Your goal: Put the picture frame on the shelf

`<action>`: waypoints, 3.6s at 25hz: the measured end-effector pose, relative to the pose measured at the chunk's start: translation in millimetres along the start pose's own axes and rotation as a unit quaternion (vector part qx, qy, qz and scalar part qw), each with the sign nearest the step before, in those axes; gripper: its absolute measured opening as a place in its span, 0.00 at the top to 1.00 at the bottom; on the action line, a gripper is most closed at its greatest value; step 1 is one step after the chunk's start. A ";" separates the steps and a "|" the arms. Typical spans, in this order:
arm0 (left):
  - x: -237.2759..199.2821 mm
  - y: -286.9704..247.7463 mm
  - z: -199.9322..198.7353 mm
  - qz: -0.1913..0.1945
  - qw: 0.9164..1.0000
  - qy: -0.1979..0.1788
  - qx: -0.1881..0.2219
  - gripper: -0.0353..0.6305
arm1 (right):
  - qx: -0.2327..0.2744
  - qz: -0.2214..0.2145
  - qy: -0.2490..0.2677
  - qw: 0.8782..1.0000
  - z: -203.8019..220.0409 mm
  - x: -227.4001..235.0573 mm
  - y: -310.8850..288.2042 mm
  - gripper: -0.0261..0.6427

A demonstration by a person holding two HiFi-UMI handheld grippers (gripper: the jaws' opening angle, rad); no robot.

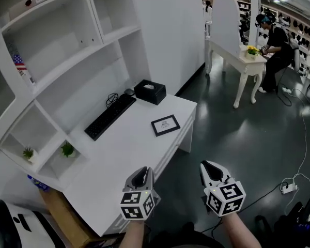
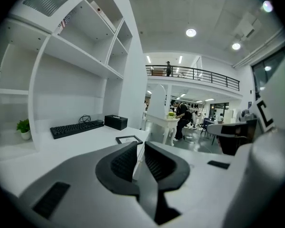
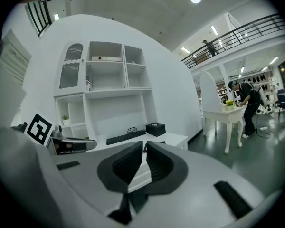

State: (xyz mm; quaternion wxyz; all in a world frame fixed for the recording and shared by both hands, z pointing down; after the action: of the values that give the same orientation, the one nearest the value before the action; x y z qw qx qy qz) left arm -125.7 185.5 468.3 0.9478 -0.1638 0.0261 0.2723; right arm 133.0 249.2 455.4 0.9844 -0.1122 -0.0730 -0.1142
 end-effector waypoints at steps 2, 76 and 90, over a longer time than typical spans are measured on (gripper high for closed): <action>4.2 -4.9 -2.2 -0.008 1.000 0.005 0.003 0.90 | -0.001 -0.008 -0.008 1.000 -0.6 9.9 -1.7 0.93; -110.2 -296.3 -61.0 -0.128 0.990 0.041 -0.033 0.73 | -0.101 -0.093 -0.027 0.990 -26.2 153.7 -340.7 0.75; -121.2 -348.9 -21.2 -0.130 0.983 0.057 -0.114 0.73 | -0.134 -0.100 -0.028 0.986 -10.0 167.5 -354.7 0.75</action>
State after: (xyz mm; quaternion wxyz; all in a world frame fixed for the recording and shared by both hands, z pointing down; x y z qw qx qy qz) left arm -44.9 -161.3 568.4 0.9473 -0.2879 0.0272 0.1381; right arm 209.9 -124.6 546.5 0.9417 -0.2384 -0.0950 -0.2174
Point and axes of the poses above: the fingertips, and each gripper's own axes: y backward along the fingers, x to its right, z out of its underside, the point moved 10 cm from there along y, backward along the fingers, and after that the axes turned 2 degrees about x, right-handed, at the moved point
